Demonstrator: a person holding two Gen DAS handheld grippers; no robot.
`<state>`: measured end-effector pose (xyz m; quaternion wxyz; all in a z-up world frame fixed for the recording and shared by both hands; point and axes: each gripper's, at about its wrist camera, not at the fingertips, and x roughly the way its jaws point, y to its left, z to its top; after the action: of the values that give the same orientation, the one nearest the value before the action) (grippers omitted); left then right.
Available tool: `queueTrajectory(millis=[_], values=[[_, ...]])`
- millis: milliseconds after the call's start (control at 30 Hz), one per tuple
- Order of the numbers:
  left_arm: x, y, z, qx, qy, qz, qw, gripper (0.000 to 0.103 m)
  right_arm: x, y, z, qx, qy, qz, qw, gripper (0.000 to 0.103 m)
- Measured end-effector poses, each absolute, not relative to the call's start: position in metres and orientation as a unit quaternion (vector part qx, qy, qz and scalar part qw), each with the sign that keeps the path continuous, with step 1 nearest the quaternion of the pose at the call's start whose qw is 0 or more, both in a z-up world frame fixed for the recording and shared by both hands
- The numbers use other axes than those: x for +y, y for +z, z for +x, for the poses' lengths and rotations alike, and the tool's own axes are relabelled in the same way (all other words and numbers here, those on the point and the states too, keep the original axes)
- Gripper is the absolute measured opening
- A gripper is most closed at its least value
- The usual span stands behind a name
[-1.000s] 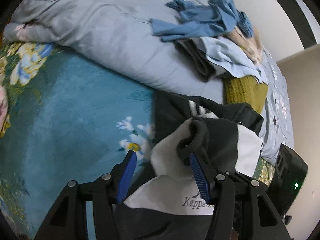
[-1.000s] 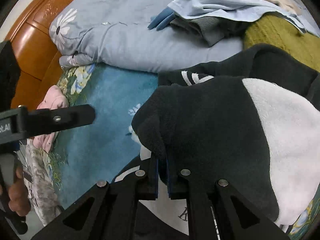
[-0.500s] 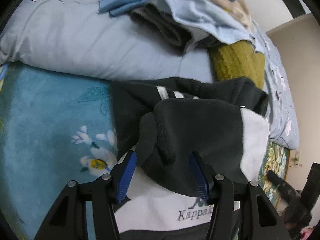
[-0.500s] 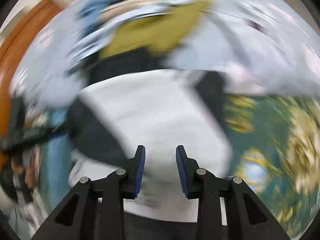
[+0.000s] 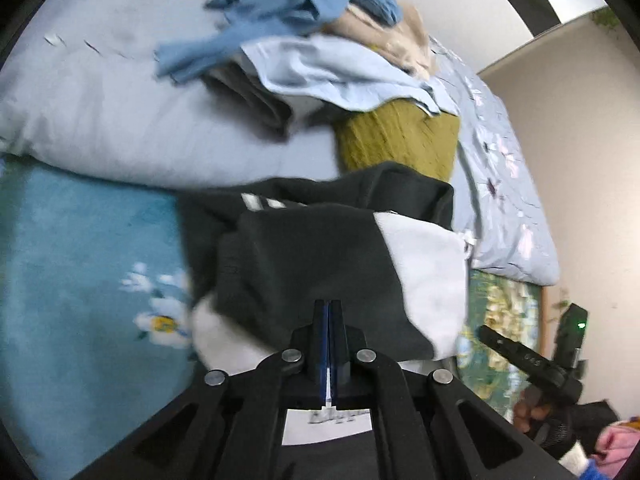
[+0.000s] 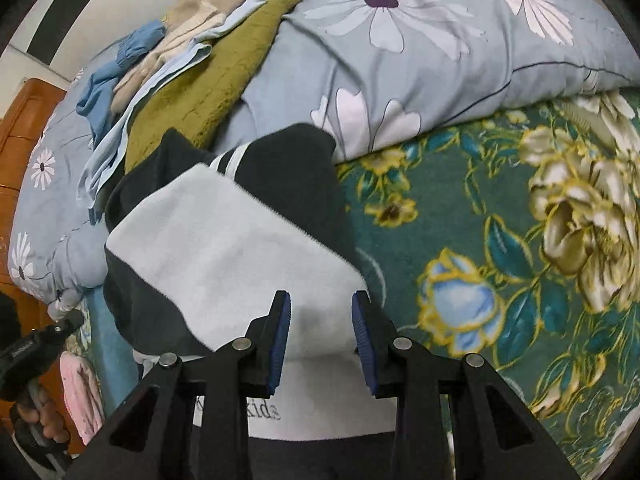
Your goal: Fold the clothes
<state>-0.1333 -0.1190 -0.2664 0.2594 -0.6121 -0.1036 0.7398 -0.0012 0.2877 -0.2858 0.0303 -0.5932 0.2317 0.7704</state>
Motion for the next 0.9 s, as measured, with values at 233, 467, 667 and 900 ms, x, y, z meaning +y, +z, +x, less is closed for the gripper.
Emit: queueTrajectory(millis=[233,467,667,900], values=[[-0.144,-0.307,-0.159,-0.091,0.742,-0.628,0.218,0.007,0.284,-0.289,0.007,0.232,0.763,-0.603,0.027,0.033],[-0.141,-0.355,-0.178,-0.123,0.71,-0.655,0.226,0.054,0.291,-0.286,0.012,0.231,0.76,-0.607,0.035,0.033],[-0.145,-0.361,-0.172,-0.162,0.689,-0.655,0.264,0.051,0.296,-0.287,0.015,0.228,0.755,-0.614,0.042,0.033],[-0.114,-0.34,-0.153,-0.056,0.692,-0.643,0.322,0.009,0.29,-0.29,0.016,0.232,0.75,-0.618,0.039,0.033]])
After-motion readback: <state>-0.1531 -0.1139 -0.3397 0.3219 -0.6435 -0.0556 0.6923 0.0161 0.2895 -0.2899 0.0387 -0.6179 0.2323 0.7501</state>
